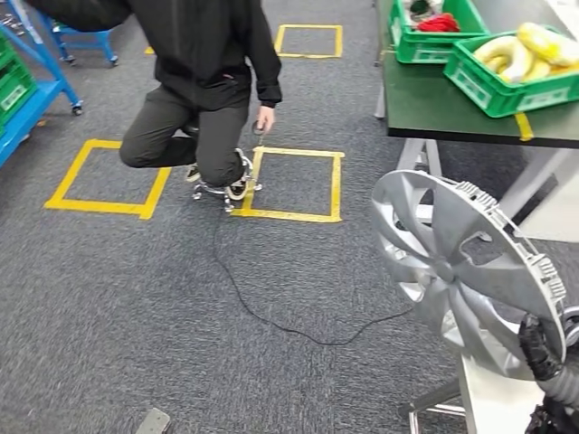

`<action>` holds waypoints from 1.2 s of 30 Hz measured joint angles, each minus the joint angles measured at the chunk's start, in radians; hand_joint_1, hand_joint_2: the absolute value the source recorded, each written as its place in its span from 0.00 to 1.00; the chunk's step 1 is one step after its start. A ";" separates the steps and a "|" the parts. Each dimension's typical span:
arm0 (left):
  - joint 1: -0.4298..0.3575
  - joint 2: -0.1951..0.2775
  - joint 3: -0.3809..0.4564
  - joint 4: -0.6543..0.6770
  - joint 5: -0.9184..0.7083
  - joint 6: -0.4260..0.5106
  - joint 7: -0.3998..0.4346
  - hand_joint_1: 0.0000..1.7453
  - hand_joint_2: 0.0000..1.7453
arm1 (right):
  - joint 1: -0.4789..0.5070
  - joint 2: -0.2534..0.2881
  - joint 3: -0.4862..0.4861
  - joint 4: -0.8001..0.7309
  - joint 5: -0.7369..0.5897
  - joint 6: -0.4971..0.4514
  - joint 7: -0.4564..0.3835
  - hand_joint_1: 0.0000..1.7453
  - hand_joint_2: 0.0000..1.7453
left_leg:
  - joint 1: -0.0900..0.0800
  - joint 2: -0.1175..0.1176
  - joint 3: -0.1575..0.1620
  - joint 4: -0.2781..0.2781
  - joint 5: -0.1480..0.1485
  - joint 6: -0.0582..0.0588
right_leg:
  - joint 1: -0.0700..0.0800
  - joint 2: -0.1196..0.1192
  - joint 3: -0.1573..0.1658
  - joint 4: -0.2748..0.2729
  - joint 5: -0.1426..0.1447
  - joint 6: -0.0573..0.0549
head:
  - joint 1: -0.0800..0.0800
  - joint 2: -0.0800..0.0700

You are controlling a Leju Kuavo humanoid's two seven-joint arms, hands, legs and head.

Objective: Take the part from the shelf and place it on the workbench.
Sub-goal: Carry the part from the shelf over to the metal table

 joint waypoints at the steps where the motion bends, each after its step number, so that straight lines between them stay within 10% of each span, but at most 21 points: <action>1: 0.001 0.000 0.000 0.000 -0.002 -0.001 0.000 0.00 0.00 | -0.010 -0.009 -0.003 0.000 -0.007 0.007 0.008 1.00 1.00 | 0.000 -0.014 -0.034 0.072 -0.030 0.000 | 0.001 0.013 0.000 0.001 0.000 -0.002 | -0.001 0.000; 4: 0.004 0.000 0.000 0.000 -0.006 -0.002 0.000 0.00 0.00 | -0.034 -0.033 -0.008 0.002 -0.023 0.027 0.033 1.00 1.00 | -0.003 -0.026 -0.075 0.125 -0.014 0.007 | 0.005 0.056 0.002 0.003 -0.002 -0.003 | -0.002 0.000; 7: 0.002 0.003 0.000 0.000 -0.012 -0.002 0.000 0.00 0.00 | -0.062 -0.063 -0.010 0.007 -0.054 0.048 0.066 1.00 1.00 | -0.006 -0.073 -0.004 -0.072 0.099 0.025 | 0.007 0.094 0.004 0.007 -0.006 0.001 | -0.001 0.000; 11: 0.000 0.004 0.001 0.000 -0.020 -0.005 0.000 0.00 0.00 | -0.108 -0.113 -0.024 0.027 -0.103 0.077 0.115 1.00 1.00 | -0.011 -0.080 0.024 -0.146 0.117 0.037 | 0.001 0.133 -0.015 0.009 -0.008 0.024 | 0.000 0.000; 13: -0.003 0.003 0.001 0.000 -0.024 -0.006 0.000 0.00 0.00 | -0.129 -0.141 -0.037 0.044 -0.108 0.083 0.131 1.00 1.00 | -0.009 -0.060 0.027 -0.154 0.120 0.050 | 0.000 0.102 -0.033 0.033 -0.027 0.035 | 0.003 0.000; 18: -0.003 0.005 0.001 0.000 -0.035 -0.011 0.000 0.00 0.00 | -0.193 -0.192 -0.051 0.119 -0.116 0.094 0.170 1.00 1.00 | -0.007 0.000 0.029 -0.158 0.117 0.062 | -0.006 0.009 -0.172 0.300 -0.141 0.056 | 0.014 0.000; 23: -0.005 0.002 0.002 0.000 -0.040 -0.015 0.000 0.00 0.00 | -0.245 -0.230 -0.062 0.187 -0.128 0.101 0.190 1.00 1.00 | -0.009 0.051 0.046 -0.153 0.102 0.040 | -0.010 -0.059 -0.042 0.044 -0.005 0.056 | 0.014 0.000; 27: -0.010 0.004 0.002 0.000 -0.047 -0.017 0.000 0.00 0.00 | -0.277 -0.260 -0.080 0.249 -0.144 0.102 0.216 1.00 1.00 | -0.010 0.078 0.055 -0.150 0.092 0.018 | -0.005 -0.036 -0.029 0.017 0.004 0.029 | 0.011 0.000; 32: -0.009 0.005 0.003 0.000 -0.055 -0.019 0.000 0.00 0.00 | -0.318 -0.287 -0.104 0.326 -0.159 0.105 0.229 1.00 1.00 | -0.005 -0.016 -0.056 0.098 -0.035 0.007 | -0.007 0.020 -0.027 0.013 0.012 0.007 | 0.004 0.000; 36: -0.006 0.005 0.005 0.000 -0.058 -0.020 0.001 0.00 0.00 | -0.324 -0.296 -0.118 0.366 -0.163 0.106 0.234 1.00 1.00 | -0.007 -0.025 -0.097 0.160 -0.027 0.014 | -0.002 0.054 -0.026 0.014 0.011 0.006 | 0.004 0.000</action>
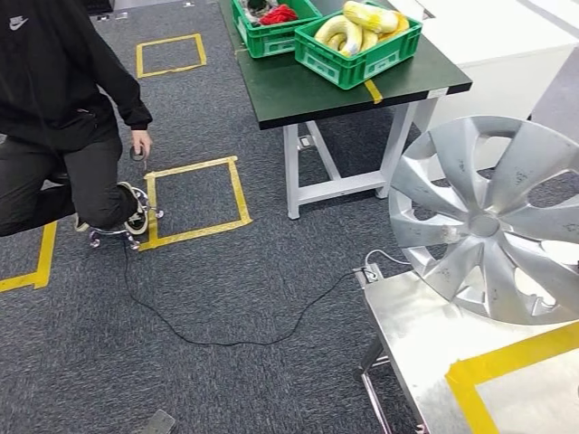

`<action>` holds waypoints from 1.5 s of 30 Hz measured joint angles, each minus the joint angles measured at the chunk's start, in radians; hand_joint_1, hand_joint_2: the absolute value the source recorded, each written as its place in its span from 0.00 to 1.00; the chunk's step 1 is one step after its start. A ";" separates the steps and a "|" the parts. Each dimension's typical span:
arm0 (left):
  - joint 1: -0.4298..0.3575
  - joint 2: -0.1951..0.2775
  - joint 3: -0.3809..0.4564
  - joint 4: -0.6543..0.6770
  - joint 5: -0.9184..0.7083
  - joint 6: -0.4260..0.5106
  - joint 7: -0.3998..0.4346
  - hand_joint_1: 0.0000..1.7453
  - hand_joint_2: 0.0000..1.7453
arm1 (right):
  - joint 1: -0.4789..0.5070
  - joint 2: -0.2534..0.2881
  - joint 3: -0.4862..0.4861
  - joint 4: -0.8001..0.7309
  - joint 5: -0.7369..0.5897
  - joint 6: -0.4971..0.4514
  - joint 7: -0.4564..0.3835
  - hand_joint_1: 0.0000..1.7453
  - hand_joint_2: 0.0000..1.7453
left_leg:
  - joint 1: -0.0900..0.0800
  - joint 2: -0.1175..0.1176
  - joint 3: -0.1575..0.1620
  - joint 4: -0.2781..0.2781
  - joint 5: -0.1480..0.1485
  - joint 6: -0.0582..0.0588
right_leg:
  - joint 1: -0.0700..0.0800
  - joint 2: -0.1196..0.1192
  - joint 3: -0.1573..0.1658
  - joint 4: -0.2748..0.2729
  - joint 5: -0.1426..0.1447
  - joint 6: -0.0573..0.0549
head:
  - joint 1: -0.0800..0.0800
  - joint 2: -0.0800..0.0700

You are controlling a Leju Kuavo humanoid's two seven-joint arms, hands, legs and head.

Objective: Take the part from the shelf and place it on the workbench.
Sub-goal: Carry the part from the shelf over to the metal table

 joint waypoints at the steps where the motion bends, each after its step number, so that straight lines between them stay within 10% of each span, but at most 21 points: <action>1: 0.000 0.000 0.000 0.000 0.000 0.000 0.000 0.00 0.00 | 0.000 0.000 0.000 0.001 0.000 0.000 0.000 1.00 1.00 | 0.000 0.000 0.000 -0.001 0.001 0.000 | 0.000 0.000 0.000 0.000 0.000 0.000 | 0.000 0.000; 4: 0.000 0.000 0.000 0.000 0.000 0.000 0.000 0.00 0.00 | -0.002 -0.002 -0.003 0.006 0.000 0.000 0.000 1.00 1.00 | -0.001 -0.001 0.009 -0.026 0.019 0.003 | 0.001 0.006 0.000 0.000 0.000 0.000 | 0.000 0.000; 8: -0.004 0.003 0.002 0.000 -0.001 0.002 0.001 0.00 0.00 | -0.015 -0.032 -0.042 0.069 -0.002 -0.001 0.001 1.00 1.00 | -0.008 -0.058 0.125 -0.310 0.146 0.041 | -0.003 0.080 -0.015 0.001 0.002 0.025 | -0.001 0.000; 12: -0.003 0.003 0.005 0.000 0.000 0.002 0.000 0.00 0.00 | -0.018 -0.049 -0.075 0.086 -0.003 -0.005 -0.003 1.00 1.00 | -0.004 -0.008 0.131 -0.329 0.153 0.053 | -0.003 -0.025 -0.102 0.151 -0.075 0.045 | 0.009 0.000; 15: 0.000 0.002 0.008 0.000 -0.001 0.002 0.000 0.00 0.00 | -0.013 -0.051 -0.094 0.097 0.002 -0.013 -0.006 1.00 1.00 | -0.004 0.030 0.131 -0.328 0.149 0.052 | -0.011 -0.049 -0.174 0.286 -0.113 0.058 | 0.011 0.000; 18: 0.001 0.001 0.009 0.000 -0.001 0.002 0.000 0.00 0.00 | -0.010 -0.058 -0.117 0.104 0.005 -0.020 -0.009 1.00 1.00 | -0.002 0.065 0.139 -0.324 0.139 0.039 | -0.016 -0.091 -0.083 0.119 -0.027 0.067 | 0.013 0.000; 21: -0.001 0.003 0.011 0.000 -0.001 0.003 0.000 0.00 0.00 | -0.010 -0.064 -0.133 0.111 0.005 -0.021 -0.010 1.00 1.00 | -0.009 0.092 0.146 -0.314 0.124 0.020 | -0.011 -0.123 -0.017 0.008 0.001 0.052 | 0.012 0.000; 25: -0.003 0.003 0.016 0.000 -0.001 0.003 0.000 0.00 0.00 | -0.004 -0.068 -0.154 0.123 0.005 -0.020 -0.011 1.00 1.00 | -0.005 0.089 0.143 -0.282 0.093 0.002 | -0.012 -0.075 -0.023 0.014 0.004 0.021 | 0.007 0.000; 30: 0.003 0.002 0.021 0.000 -0.003 0.003 0.000 0.00 0.00 | -0.003 -0.069 -0.159 0.139 0.010 -0.013 -0.011 1.00 1.00 | -0.006 0.002 0.009 0.000 -0.023 0.005 | -0.005 -0.013 -0.025 0.014 0.007 0.007 | 0.001 0.000; 35: 0.003 0.004 0.027 0.000 -0.003 0.003 0.000 0.00 0.00 | -0.004 -0.065 -0.159 0.148 0.017 -0.011 -0.013 1.00 1.00 | -0.025 -0.076 0.109 -0.259 0.132 0.060 | 0.007 0.053 -0.023 0.015 0.007 0.007 | 0.001 0.000; 38: 0.001 0.005 0.031 0.000 -0.005 0.003 0.001 0.00 0.00 | 0.003 -0.062 -0.159 0.151 0.056 -0.042 -0.030 1.00 1.00 | -0.029 -0.072 0.123 -0.302 0.140 0.066 | 0.003 0.089 -0.034 0.013 0.012 0.020 | 0.002 0.000; 41: -0.001 0.003 0.033 0.000 -0.012 0.004 0.001 0.00 0.00 | 0.014 -0.060 -0.162 0.143 0.119 -0.097 -0.071 1.00 1.00 | -0.021 -0.032 0.133 -0.326 0.151 0.069 | 0.006 0.030 -0.072 0.069 -0.022 0.032 | 0.007 0.000; 45: 0.001 -0.001 0.034 0.000 -0.021 0.005 0.001 0.00 0.00 | 0.036 -0.045 -0.162 0.104 0.204 -0.203 -0.103 1.00 1.00 | -0.019 0.017 0.135 -0.329 0.148 0.069 | -0.008 -0.047 -0.177 0.286 -0.114 0.053 | 0.013 0.000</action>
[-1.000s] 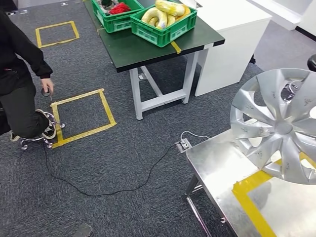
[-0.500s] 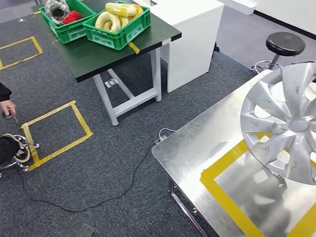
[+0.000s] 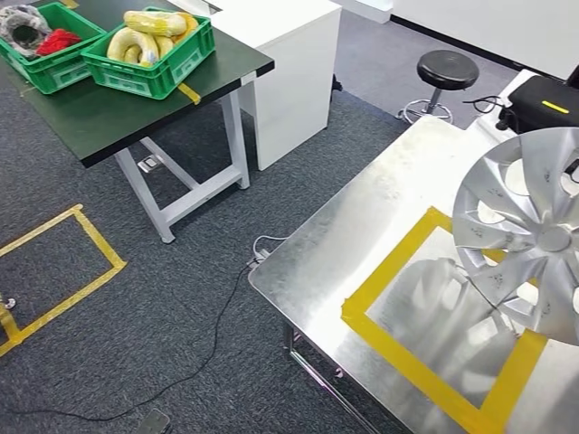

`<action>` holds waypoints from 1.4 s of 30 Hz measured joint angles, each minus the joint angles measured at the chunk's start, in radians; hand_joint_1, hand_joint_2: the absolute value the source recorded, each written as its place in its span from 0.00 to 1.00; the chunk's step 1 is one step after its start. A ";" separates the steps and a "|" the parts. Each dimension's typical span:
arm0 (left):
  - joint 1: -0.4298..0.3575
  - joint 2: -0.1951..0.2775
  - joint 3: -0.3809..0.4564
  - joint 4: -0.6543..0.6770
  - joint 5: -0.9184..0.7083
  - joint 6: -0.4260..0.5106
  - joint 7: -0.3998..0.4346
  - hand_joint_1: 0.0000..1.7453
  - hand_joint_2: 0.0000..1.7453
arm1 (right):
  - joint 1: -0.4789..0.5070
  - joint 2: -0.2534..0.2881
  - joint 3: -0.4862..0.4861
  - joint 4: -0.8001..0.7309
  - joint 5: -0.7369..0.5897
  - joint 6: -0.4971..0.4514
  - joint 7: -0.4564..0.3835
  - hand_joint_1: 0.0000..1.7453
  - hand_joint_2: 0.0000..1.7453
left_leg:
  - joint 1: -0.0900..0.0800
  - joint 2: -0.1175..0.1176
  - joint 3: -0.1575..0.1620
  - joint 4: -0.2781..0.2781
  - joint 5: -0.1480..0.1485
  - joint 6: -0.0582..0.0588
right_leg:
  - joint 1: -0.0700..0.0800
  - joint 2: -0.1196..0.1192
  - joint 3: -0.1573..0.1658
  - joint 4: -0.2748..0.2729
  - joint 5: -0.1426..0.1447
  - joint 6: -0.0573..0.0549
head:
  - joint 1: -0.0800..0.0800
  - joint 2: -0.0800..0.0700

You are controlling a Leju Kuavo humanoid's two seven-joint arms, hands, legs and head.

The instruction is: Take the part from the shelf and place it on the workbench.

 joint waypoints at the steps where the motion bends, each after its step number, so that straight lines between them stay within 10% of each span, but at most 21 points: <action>1: 0.000 -0.001 0.000 0.000 -0.003 0.001 0.000 0.00 0.00 | 0.009 0.003 -0.001 -0.015 0.027 -0.037 -0.004 1.00 1.00 | 0.001 0.012 0.001 0.001 -0.002 -0.003 | -0.005 -0.005 0.002 -0.002 0.011 0.005 | 0.001 0.000; 4: 0.000 -0.003 0.001 0.000 -0.011 0.004 0.000 0.00 0.00 | 0.028 0.005 -0.004 -0.063 0.099 -0.132 -0.014 1.00 1.00 | 0.003 0.046 0.006 0.013 -0.017 -0.021 | -0.010 -0.051 0.103 -0.184 0.094 0.017 | 0.002 0.000; 6: -0.001 -0.002 0.004 0.000 -0.014 0.006 0.000 0.00 0.00 | 0.038 0.008 -0.006 -0.090 0.132 -0.170 -0.012 1.00 1.00 | -0.001 0.064 0.009 0.024 -0.030 -0.034 | -0.008 -0.071 0.147 -0.257 0.111 0.005 | 0.001 0.000; 9: -0.004 -0.002 0.008 0.000 -0.019 0.007 0.000 0.00 0.00 | 0.055 0.010 -0.009 -0.117 0.186 -0.210 0.011 1.00 1.00 | 0.000 0.084 0.014 0.032 -0.041 -0.047 | -0.006 -0.039 0.145 -0.256 0.109 -0.022 | -0.005 0.000; 15: -0.001 -0.005 0.013 0.000 -0.025 0.007 -0.001 0.00 0.00 | 0.060 0.009 -0.009 -0.137 0.255 -0.255 0.025 1.00 1.00 | 0.009 -0.015 -0.112 0.321 -0.188 -0.060 | -0.002 0.026 0.142 -0.257 0.113 -0.047 | -0.014 0.000; 18: 0.000 -0.006 0.016 0.000 -0.031 0.007 -0.001 0.00 0.00 | 0.066 0.009 -0.004 -0.138 0.311 -0.319 0.008 1.00 1.00 | 0.006 -0.033 -0.084 0.243 -0.112 -0.042 | 0.004 0.065 0.145 -0.257 0.114 -0.048 | -0.015 0.000; 22: -0.002 -0.004 0.017 0.000 -0.037 0.009 0.001 0.00 0.00 | 0.078 0.025 0.002 -0.149 0.370 -0.423 -0.029 1.00 1.00 | 0.001 -0.123 0.001 0.044 -0.031 -0.005 | -0.001 0.111 0.138 -0.259 0.119 -0.036 | -0.013 0.000; 24: -0.003 -0.006 0.017 0.000 -0.040 0.010 0.002 0.00 0.00 | 0.093 0.031 0.004 -0.160 0.381 -0.452 -0.044 1.00 1.00 | 0.001 -0.103 0.007 0.027 -0.027 -0.005 | -0.006 0.130 0.131 -0.263 0.126 -0.023 | -0.015 0.000; 28: -0.004 -0.009 0.019 0.000 -0.050 0.011 0.003 0.00 0.00 | 0.105 0.066 -0.002 -0.208 0.399 -0.508 -0.135 1.00 1.00 | 0.006 -0.043 0.024 -0.008 -0.013 -0.006 | -0.001 0.023 0.060 -0.140 0.055 -0.008 | -0.005 0.000; 31: -0.003 -0.012 0.022 0.000 -0.053 0.011 0.006 0.00 0.00 | 0.126 0.129 -0.009 -0.278 0.461 -0.515 -0.187 1.00 1.00 | 0.005 0.000 0.024 -0.005 -0.020 -0.010 | -0.008 0.000 -0.008 0.001 0.008 0.007 | -0.004 0.000; 35: -0.008 -0.016 0.027 0.000 -0.056 0.010 0.012 0.00 0.00 | 0.196 0.187 0.041 -0.359 0.586 -0.519 -0.194 1.00 1.00 | 0.010 0.037 0.028 0.013 -0.040 -0.035 | -0.014 -0.029 0.115 -0.204 0.097 0.016 | -0.004 0.000; 38: -0.011 -0.014 0.035 0.000 -0.055 0.007 0.013 0.00 0.00 | 0.261 0.202 0.147 -0.374 0.642 -0.483 -0.185 1.00 1.00 | 0.009 0.050 0.029 0.023 -0.053 -0.053 | -0.007 -0.026 0.154 -0.255 0.101 -0.011 | -0.007 0.000; 42: -0.013 -0.013 0.049 0.000 -0.053 0.004 0.008 0.00 0.00 | 0.325 0.197 0.282 -0.372 0.702 -0.381 -0.167 1.00 1.00 | 0.011 0.052 0.037 0.022 -0.058 -0.014 | -0.002 -0.019 0.156 -0.255 0.101 -0.022 | -0.012 0.000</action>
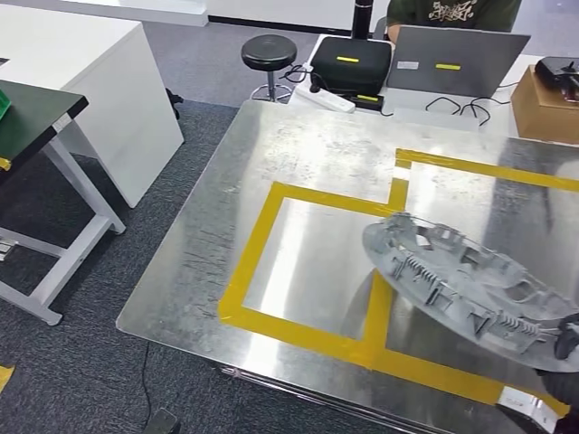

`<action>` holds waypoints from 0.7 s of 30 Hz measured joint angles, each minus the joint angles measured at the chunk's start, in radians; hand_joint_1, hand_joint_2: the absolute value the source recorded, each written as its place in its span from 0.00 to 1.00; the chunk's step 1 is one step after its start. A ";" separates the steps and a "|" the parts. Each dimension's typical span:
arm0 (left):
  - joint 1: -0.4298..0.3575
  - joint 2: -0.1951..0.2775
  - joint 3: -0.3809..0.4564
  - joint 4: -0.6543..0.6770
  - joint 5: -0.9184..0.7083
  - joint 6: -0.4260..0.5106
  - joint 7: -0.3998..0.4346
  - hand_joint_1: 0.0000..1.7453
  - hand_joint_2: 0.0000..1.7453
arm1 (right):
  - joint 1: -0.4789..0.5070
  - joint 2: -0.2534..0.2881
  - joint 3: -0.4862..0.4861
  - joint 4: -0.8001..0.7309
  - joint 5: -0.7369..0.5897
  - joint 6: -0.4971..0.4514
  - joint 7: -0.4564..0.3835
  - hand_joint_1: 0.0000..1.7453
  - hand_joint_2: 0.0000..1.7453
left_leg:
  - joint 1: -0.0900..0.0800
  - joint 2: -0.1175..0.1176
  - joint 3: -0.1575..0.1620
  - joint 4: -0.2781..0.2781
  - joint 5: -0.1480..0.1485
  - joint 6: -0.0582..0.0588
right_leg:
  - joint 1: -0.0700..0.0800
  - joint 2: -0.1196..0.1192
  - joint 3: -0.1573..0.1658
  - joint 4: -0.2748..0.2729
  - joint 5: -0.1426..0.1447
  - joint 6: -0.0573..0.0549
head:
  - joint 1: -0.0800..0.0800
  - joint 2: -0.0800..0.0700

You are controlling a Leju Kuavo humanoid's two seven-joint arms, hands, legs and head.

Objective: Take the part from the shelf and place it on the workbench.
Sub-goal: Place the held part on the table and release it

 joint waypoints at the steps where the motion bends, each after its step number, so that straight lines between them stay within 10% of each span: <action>1: -0.001 0.000 0.003 0.000 0.000 0.000 -0.001 0.00 0.00 | 0.010 -0.001 0.031 0.003 -0.004 0.023 -0.001 1.00 1.00 | 0.000 0.000 0.000 0.000 0.001 0.011 | 0.002 0.000 0.001 0.000 -0.001 -0.002 | -0.001 0.000; 5: 0.000 0.001 0.014 0.000 0.000 0.000 -0.003 0.00 0.00 | 0.024 -0.002 0.134 0.022 -0.006 0.085 0.011 1.00 1.00 | 0.005 -0.001 0.002 -0.003 0.004 0.010 | 0.009 0.000 0.002 0.000 -0.003 -0.013 | -0.003 0.000; 11: 0.000 0.000 0.027 0.000 -0.009 -0.004 -0.012 0.00 0.00 | 0.001 -0.044 0.286 0.086 0.146 0.118 0.197 1.00 1.00 | 0.022 0.002 0.009 -0.007 0.004 -0.069 | 0.022 0.005 0.006 0.002 -0.002 -0.023 | -0.002 0.000; 21: -0.002 0.000 0.036 0.000 -0.032 -0.008 -0.019 0.00 0.00 | -0.121 -0.124 0.460 0.250 0.353 0.123 0.452 1.00 1.00 | 0.022 0.004 0.042 -0.006 -0.019 -0.063 | 0.021 0.008 0.032 -0.007 -0.016 -0.018 | -0.002 0.000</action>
